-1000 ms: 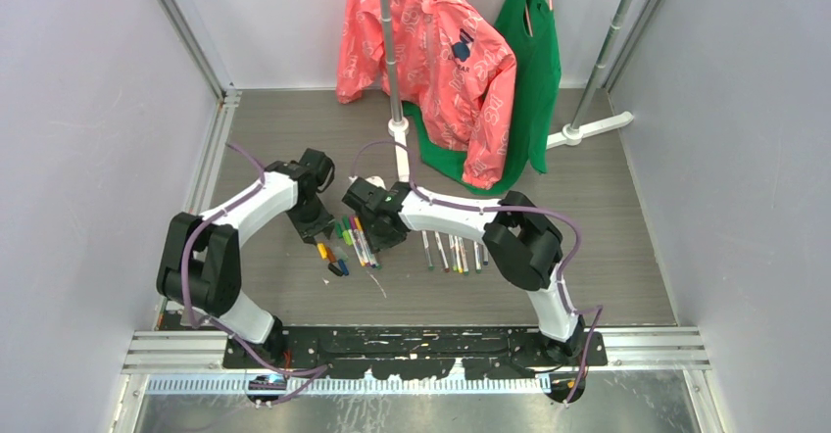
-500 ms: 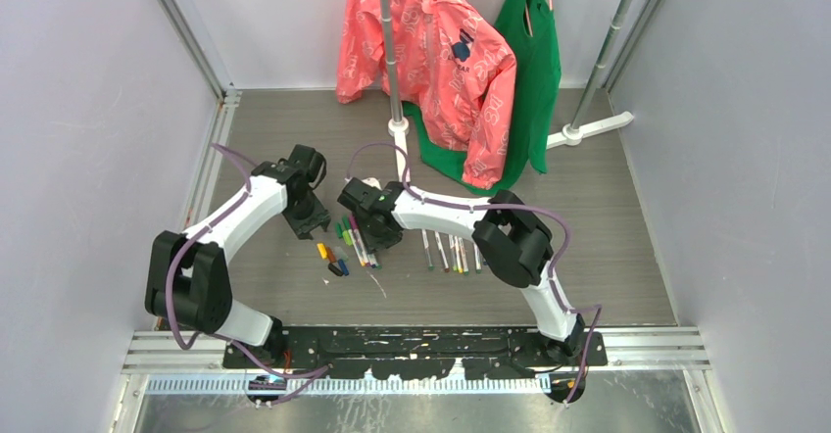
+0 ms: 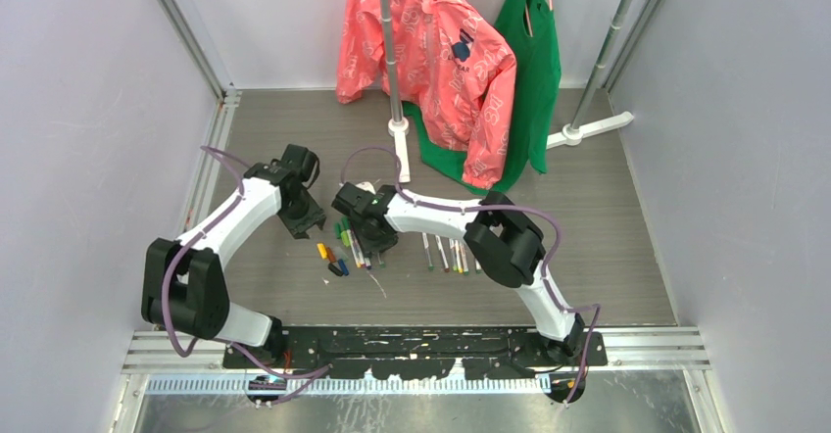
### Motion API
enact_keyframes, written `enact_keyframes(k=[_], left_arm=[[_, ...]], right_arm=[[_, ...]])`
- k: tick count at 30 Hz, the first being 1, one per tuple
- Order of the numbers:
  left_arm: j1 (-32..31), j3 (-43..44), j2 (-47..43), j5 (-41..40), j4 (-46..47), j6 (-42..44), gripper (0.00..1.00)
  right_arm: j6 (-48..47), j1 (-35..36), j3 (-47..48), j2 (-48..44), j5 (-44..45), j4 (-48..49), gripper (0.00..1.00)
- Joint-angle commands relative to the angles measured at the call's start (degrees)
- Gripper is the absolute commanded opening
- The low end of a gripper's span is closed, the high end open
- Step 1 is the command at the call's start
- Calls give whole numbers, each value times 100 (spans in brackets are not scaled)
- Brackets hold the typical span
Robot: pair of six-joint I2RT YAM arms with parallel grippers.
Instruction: Open the pen caps
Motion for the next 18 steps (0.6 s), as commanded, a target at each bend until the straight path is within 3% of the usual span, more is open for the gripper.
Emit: enact_keyframes(k=[1,4,6,9,18], left_arm=[[101,-121,-298,3,66,-74,37],[146,-164,-363,103,118,-73,38],[159,-212,-405,206,189,-87,38],[169,-274,-507,431,350,-126,38],[172,-627,-819,1597,1326,-412,40]], right_arm=[[24,82,-64,150,215,-209,41],[118,101,-316,101,271,-172,32],[175,109,-518,-11,262,-69,15],[203,110,-724,-219,295,23,1],[216,91,-1013,-1219,191,155,1]])
